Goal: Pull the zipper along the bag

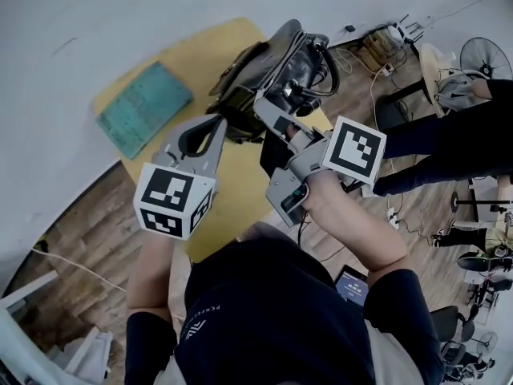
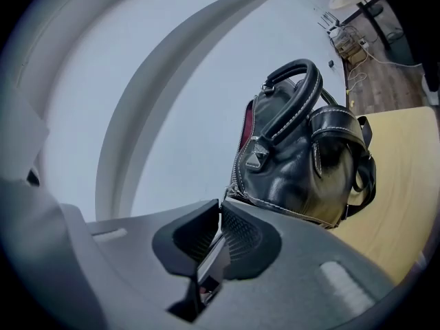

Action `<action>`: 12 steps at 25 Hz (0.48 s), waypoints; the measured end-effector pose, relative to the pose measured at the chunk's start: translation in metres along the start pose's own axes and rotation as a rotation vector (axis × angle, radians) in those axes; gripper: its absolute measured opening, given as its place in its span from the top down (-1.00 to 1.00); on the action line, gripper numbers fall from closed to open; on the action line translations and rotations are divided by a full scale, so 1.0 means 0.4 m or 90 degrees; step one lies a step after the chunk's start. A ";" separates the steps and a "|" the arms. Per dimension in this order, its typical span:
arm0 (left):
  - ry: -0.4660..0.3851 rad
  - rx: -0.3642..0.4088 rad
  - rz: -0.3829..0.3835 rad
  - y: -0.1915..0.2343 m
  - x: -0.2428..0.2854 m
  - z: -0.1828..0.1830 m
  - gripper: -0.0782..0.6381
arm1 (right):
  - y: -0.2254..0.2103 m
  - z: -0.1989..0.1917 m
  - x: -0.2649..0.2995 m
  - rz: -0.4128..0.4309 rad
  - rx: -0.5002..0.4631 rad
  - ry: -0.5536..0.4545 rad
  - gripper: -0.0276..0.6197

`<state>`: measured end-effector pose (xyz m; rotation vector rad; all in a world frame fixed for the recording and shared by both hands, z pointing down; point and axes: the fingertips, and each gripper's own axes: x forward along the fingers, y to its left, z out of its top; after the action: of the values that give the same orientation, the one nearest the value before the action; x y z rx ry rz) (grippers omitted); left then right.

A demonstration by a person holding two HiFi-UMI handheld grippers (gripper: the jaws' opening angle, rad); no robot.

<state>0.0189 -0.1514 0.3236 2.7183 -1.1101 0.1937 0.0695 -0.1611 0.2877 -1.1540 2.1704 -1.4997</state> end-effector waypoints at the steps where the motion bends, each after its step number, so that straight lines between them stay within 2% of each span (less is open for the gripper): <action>1: 0.000 0.000 -0.005 0.001 0.001 -0.001 0.73 | -0.001 0.003 0.000 -0.004 -0.002 -0.001 0.87; 12: 0.001 0.035 -0.030 0.028 0.056 0.030 0.67 | 0.005 0.059 -0.008 -0.014 0.032 -0.043 0.87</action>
<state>0.0273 -0.1772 0.3178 2.7895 -1.0546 0.2222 0.0851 -0.1744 0.2751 -1.1977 2.0699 -1.4934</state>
